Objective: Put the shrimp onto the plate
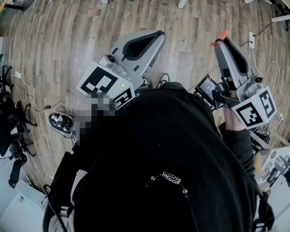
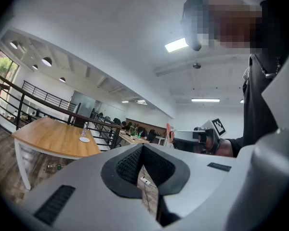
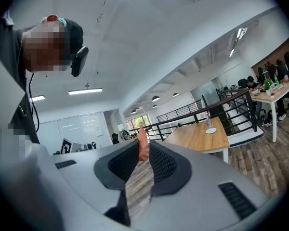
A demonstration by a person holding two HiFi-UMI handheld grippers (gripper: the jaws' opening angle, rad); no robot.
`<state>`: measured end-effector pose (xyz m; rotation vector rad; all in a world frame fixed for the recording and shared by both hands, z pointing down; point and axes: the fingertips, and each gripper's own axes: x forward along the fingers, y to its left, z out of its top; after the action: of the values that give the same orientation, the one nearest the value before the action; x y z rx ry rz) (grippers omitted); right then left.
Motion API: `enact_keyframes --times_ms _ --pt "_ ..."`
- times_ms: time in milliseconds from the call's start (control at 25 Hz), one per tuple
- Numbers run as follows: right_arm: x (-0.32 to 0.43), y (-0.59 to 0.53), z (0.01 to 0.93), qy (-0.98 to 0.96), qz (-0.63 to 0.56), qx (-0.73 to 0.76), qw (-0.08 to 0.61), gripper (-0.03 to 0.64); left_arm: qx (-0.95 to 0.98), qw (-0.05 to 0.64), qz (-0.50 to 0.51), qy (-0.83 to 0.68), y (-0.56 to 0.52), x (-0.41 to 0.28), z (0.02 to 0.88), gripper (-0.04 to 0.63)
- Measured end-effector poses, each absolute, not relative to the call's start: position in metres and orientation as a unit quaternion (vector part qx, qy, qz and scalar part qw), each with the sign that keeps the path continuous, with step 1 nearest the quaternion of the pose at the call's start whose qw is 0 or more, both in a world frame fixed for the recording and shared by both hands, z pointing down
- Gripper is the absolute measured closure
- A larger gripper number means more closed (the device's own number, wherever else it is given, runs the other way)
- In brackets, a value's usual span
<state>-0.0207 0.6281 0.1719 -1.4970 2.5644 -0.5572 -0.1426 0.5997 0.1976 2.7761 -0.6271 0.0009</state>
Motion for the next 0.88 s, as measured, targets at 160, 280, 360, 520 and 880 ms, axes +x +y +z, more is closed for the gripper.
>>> enact_keyframes --times_ms 160,280,360,520,880 --pt "-0.011 0.629 0.172 0.846 -0.182 -0.497 0.059 0.538 0.963 0.150 -0.004 -0.222 0.600 -0.138 0.194 0.591" --pt "-0.004 0.626 0.177 0.842 -0.186 -0.502 0.066 0.538 0.964 0.150 -0.001 -0.220 0.596 -0.133 0.196 0.591" --pt "0.003 0.628 0.180 0.843 -0.189 -0.499 0.075 0.538 0.965 0.148 -0.001 -0.216 0.596 -0.126 0.196 0.591" --pt "0.024 0.639 0.176 0.851 -0.183 -0.484 0.088 0.538 0.969 0.143 0.005 -0.202 0.604 -0.098 0.197 0.591" --pt "0.067 0.646 0.200 0.843 -0.209 -0.483 0.114 0.538 0.968 0.157 0.022 -0.197 0.602 -0.058 0.212 0.591"
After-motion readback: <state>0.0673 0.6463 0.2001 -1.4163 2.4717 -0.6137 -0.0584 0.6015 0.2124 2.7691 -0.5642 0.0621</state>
